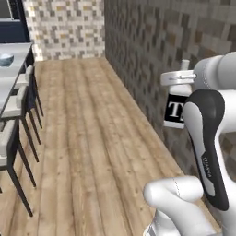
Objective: There is a bowl on the dining counter. Grab a lemon wedge from the fridge and place it in the bowl. Then get the liquor bottle and glass cup from the cabinet and place them next to the bowl.
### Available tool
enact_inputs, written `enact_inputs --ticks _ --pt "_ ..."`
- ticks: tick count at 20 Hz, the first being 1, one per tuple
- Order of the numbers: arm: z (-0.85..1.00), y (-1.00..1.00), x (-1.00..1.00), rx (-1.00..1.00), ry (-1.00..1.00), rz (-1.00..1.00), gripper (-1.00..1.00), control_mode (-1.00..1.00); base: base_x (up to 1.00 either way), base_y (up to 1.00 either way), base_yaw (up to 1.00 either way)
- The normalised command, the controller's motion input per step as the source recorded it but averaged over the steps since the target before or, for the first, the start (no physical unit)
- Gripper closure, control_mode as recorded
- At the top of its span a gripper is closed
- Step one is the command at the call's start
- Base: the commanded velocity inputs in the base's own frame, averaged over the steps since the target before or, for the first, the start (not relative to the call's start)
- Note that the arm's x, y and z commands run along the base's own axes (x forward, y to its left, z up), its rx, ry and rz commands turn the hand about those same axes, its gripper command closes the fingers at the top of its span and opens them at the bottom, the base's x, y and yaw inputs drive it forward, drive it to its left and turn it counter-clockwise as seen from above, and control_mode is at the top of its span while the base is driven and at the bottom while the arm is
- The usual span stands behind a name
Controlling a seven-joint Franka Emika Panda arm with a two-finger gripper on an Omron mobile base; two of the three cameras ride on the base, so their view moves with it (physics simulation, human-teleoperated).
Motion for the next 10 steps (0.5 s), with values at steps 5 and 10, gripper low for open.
enact_inputs --ticks 5,10 --pt "0.0 0.0 0.0 0.0 0.0 0.0 1.0 1.0 1.0 -0.43 0.31" --pt "0.0 0.0 0.0 0.0 0.0 0.0 1.0 1.0 1.0 -0.24 0.35"
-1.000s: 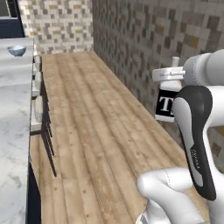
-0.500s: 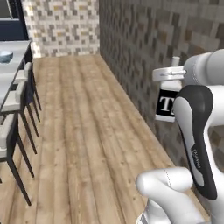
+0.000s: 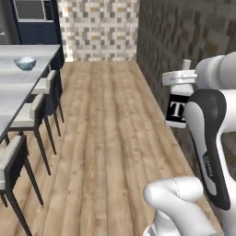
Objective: There is a bowl on the dining counter. Grab a lemon wedge from the fridge and place it in the bowl. Then get the liquor bottle and glass cup from the cabinet and place them next to the bowl.
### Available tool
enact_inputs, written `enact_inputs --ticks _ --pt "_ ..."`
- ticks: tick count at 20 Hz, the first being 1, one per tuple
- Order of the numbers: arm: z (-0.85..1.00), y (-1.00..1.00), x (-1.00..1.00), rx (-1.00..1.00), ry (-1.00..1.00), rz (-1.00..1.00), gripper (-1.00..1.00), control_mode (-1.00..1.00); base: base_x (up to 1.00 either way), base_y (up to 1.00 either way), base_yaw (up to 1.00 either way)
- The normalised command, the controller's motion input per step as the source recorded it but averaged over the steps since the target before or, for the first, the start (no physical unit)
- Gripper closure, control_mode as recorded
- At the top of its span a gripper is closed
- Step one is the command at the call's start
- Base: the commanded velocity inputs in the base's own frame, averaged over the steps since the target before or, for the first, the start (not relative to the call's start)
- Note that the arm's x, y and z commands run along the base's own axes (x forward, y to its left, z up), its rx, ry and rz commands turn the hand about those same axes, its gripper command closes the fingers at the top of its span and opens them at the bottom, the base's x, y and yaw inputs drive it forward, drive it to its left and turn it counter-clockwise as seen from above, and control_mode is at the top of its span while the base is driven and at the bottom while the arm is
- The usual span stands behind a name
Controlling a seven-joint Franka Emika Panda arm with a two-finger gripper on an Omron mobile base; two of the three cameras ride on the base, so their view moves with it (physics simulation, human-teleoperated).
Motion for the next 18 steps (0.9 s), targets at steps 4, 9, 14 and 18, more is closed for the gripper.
enact_inputs --ticks 4,9,14,18 --pt "0.0 0.0 0.0 0.0 0.0 0.0 1.0 1.0 1.0 -0.26 0.38" --pt "0.0 0.0 0.0 0.0 0.0 0.0 1.0 1.0 1.0 -0.33 0.39" --pt "0.0 0.0 0.0 0.0 0.0 0.0 1.0 1.0 1.0 -0.37 0.4" --pt "0.0 0.0 0.0 0.0 0.0 0.0 1.0 1.0 1.0 -0.42 0.42"
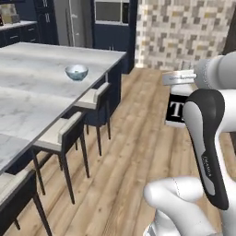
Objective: There is a bowl on the dining counter. Grab a lemon wedge from the fridge and place it in the bowl. Then get the liquor bottle and glass cup from the cabinet and place them next to the bowl.
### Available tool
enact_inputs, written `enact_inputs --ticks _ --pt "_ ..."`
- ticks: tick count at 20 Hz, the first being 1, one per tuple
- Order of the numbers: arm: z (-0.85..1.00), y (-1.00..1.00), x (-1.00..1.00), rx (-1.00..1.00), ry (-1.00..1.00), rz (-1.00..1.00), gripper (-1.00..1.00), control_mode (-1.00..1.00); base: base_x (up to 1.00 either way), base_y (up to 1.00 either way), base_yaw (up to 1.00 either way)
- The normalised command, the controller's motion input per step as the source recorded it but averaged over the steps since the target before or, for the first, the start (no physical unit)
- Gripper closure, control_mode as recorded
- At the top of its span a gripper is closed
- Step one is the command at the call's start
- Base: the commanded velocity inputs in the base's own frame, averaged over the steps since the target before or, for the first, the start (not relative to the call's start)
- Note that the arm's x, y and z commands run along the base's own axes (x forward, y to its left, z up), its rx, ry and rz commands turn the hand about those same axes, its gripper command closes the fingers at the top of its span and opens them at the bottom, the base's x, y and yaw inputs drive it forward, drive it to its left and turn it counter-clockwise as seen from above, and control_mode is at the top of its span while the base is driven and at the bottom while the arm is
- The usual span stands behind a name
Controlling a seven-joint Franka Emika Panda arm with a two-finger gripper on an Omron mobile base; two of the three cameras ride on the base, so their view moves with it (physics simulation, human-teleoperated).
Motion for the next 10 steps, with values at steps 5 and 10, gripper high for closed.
enact_inputs --ticks 5,10 --pt "0.0 0.0 0.0 0.0 0.0 0.0 1.0 1.0 1.0 -0.45 0.43" --pt "0.0 0.0 0.0 0.0 0.0 0.0 1.0 1.0 1.0 -0.49 0.44"
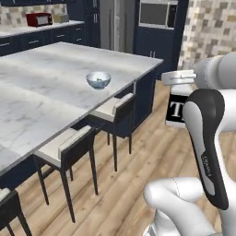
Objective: There is a bowl on the dining counter. Grab a lemon wedge from the fridge and place it in the bowl. Then get the liquor bottle and glass cup from the cabinet and place them next to the bowl.
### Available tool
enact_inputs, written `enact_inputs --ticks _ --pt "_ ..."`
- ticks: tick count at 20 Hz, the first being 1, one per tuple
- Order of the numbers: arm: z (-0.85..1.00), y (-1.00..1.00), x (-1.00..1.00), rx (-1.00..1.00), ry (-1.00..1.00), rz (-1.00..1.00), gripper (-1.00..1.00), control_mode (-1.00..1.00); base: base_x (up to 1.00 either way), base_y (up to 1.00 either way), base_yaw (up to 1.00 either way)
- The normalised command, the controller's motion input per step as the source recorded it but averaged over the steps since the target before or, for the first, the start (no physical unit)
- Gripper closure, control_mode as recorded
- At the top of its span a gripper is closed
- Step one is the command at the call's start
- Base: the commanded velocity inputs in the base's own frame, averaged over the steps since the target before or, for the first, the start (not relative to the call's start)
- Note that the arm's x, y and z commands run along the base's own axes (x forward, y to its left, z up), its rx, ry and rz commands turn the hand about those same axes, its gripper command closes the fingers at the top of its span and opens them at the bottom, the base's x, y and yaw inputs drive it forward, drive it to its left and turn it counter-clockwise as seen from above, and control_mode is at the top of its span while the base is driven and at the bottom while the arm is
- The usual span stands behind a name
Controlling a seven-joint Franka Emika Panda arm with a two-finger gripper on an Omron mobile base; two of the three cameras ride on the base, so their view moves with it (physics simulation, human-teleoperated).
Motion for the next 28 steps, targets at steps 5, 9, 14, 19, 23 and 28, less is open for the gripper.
enact_inputs --ticks 5,9,14,19,23,28 --pt "0.0 0.0 0.0 0.0 0.0 0.0 1.0 1.0 1.0 -0.51 0.45" --pt "0.0 0.0 0.0 0.0 0.0 0.0 1.0 1.0 1.0 -0.53 0.45" --pt "0.0 0.0 0.0 0.0 0.0 0.0 1.0 1.0 1.0 -0.63 0.45" --pt "0.0 0.0 0.0 0.0 0.0 0.0 1.0 1.0 1.0 -0.7 0.43" --pt "0.0 0.0 0.0 0.0 0.0 0.0 1.0 1.0 1.0 -0.69 0.43" --pt "0.0 0.0 0.0 0.0 0.0 0.0 1.0 1.0 1.0 -0.68 0.45"
